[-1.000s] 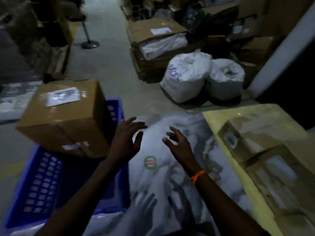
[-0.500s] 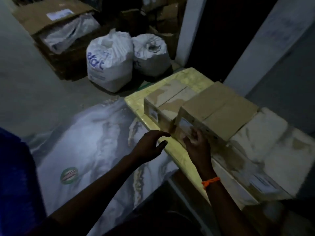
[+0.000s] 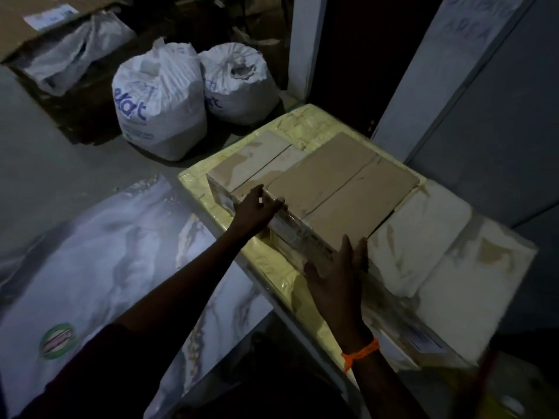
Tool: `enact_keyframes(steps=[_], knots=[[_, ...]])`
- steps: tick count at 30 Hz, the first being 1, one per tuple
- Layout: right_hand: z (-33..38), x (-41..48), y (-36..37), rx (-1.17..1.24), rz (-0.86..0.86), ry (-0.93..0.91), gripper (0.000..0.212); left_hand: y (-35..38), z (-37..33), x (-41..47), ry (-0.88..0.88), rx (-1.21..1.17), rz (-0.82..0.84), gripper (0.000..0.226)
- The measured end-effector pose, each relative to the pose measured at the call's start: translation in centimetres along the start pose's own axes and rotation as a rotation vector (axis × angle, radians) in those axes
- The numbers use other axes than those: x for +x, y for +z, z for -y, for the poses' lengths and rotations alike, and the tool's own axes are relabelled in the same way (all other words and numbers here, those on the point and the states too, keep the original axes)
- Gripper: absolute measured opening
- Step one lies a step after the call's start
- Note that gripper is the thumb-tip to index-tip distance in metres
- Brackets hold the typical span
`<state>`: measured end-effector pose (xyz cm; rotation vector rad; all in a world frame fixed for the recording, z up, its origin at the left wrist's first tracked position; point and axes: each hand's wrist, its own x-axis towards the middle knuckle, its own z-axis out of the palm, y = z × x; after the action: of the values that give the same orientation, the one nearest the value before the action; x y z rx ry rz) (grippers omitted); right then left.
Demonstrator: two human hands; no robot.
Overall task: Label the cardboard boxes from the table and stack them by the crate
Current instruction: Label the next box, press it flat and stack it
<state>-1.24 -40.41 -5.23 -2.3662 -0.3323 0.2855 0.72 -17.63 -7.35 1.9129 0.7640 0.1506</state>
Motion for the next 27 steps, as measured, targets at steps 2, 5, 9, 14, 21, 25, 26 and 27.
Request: enact_keyframes(steps=[2, 5, 9, 14, 21, 25, 26, 27], knots=[[1.0, 0.3, -0.8, 0.069, 0.108, 0.043, 0.101, -0.1, 0.1, 0.6, -0.020, -0.012, -0.023, 0.079], [1.6, 1.1, -1.7, 0.160, 0.159, 0.071, 0.105, -0.5, 0.1, 0.8, -0.024, -0.090, -0.055, 0.069], [0.1, 2.1, -2.3, 0.387, 0.098, 0.125, 0.113, -1.2, 1.0, 0.3, -0.029, -0.105, -0.081, 0.057], [-0.8, 3.4, -3.8, 0.732, -0.004, 0.242, 0.110, -1.8, 2.4, -2.2, -0.110, -0.391, -0.137, 0.041], [-0.7, 5.3, -4.8, 0.856, 0.056, 0.293, 0.049, -2.4, 0.5, -2.2, -0.147, -0.542, -0.172, 0.030], [-0.4, 6.8, -5.6, 0.860, 0.078, 0.312, 0.020, -3.5, -1.1, -1.2, -0.172, -0.544, -0.150, 0.076], [-0.4, 7.3, -5.7, 0.856, 0.079, 0.342, 0.015, -3.7, -1.5, -1.1, -0.159, -0.515, -0.130, 0.079], [-0.4, 7.7, -5.9, 0.861, 0.073, 0.368, 0.011, -4.0, -1.9, -1.2, -0.137, -0.496, -0.117, 0.069]])
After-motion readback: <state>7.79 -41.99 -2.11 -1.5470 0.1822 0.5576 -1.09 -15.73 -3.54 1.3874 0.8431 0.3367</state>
